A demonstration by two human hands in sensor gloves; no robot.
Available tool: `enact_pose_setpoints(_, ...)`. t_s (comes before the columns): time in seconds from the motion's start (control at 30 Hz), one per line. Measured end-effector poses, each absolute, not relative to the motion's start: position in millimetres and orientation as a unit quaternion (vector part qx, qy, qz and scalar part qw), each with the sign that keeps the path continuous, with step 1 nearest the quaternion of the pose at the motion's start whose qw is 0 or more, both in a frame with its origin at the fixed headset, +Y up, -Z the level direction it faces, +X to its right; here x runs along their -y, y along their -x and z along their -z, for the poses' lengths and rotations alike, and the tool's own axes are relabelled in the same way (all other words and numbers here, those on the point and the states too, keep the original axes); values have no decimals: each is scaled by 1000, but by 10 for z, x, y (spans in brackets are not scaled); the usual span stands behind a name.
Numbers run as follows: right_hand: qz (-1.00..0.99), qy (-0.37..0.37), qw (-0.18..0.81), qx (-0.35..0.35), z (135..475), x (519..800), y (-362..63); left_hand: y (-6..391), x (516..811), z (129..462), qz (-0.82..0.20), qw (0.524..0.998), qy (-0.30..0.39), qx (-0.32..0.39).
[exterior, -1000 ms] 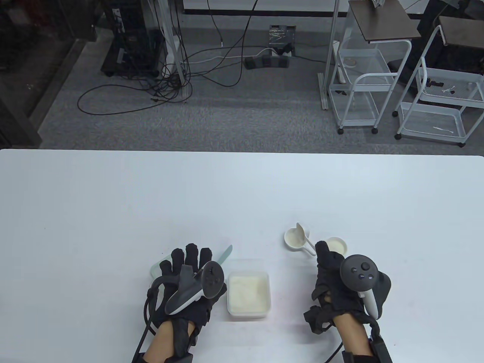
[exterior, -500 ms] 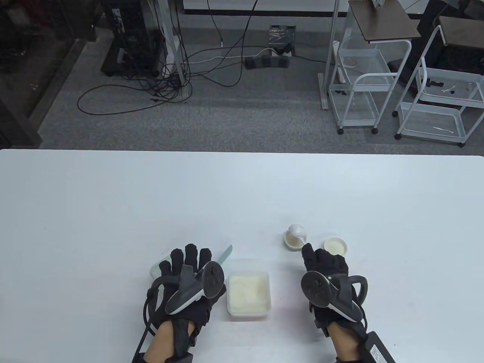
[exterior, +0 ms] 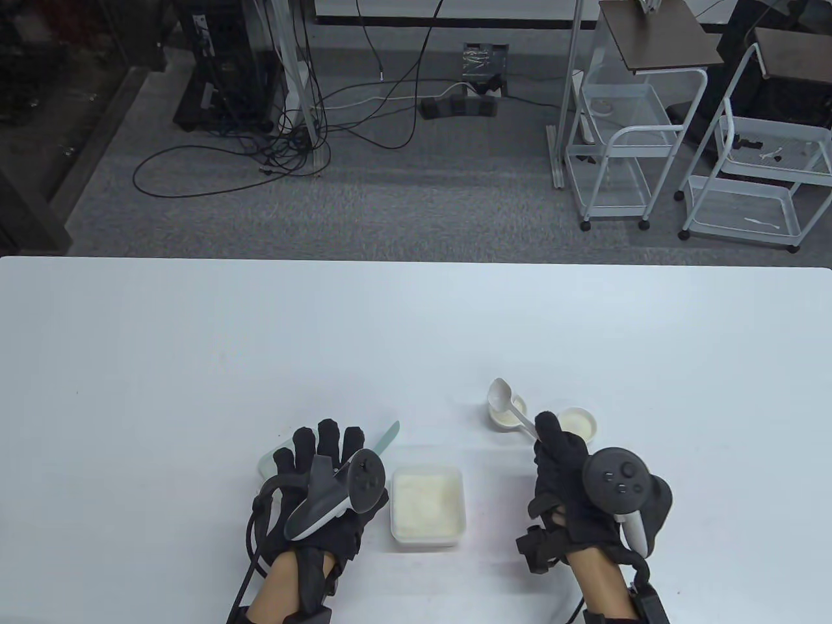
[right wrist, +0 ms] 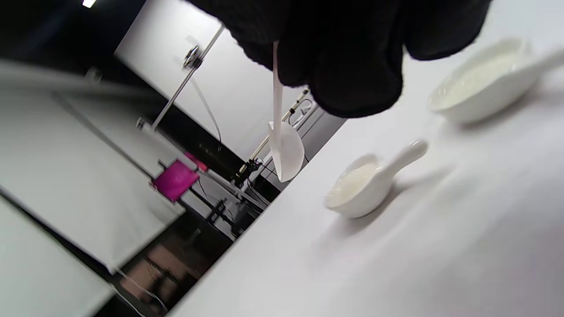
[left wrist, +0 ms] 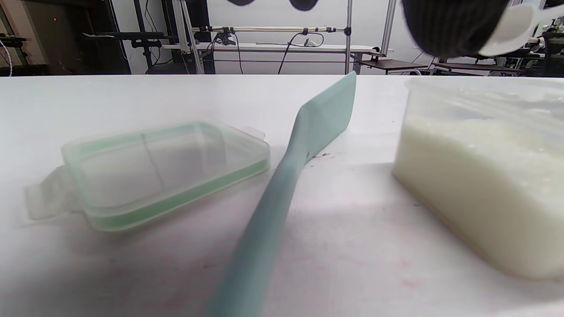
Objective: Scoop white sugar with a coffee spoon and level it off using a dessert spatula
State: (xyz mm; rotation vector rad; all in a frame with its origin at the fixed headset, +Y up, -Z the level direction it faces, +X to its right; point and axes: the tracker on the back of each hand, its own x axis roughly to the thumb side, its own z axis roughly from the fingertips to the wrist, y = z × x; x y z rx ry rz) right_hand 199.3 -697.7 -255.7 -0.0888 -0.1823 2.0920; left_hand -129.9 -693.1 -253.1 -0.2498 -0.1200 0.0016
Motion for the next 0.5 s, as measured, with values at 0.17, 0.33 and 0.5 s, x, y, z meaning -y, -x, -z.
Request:
enact_pose_setpoints(0.17, -768, 78, 634, 53, 2500, 7008, -2150, 1301, 6934, 2530, 0, 990, 125, 59)
enact_pose_setpoints(0.33, -785, 74, 612, 62, 2476, 6935, -2167, 1302, 6938, 2530, 0, 990, 126, 58)
enact_pose_setpoints(0.5, -840, 56, 534, 83, 2459, 6844, -2073, 1302, 6939, 2530, 2, 990, 127, 58)
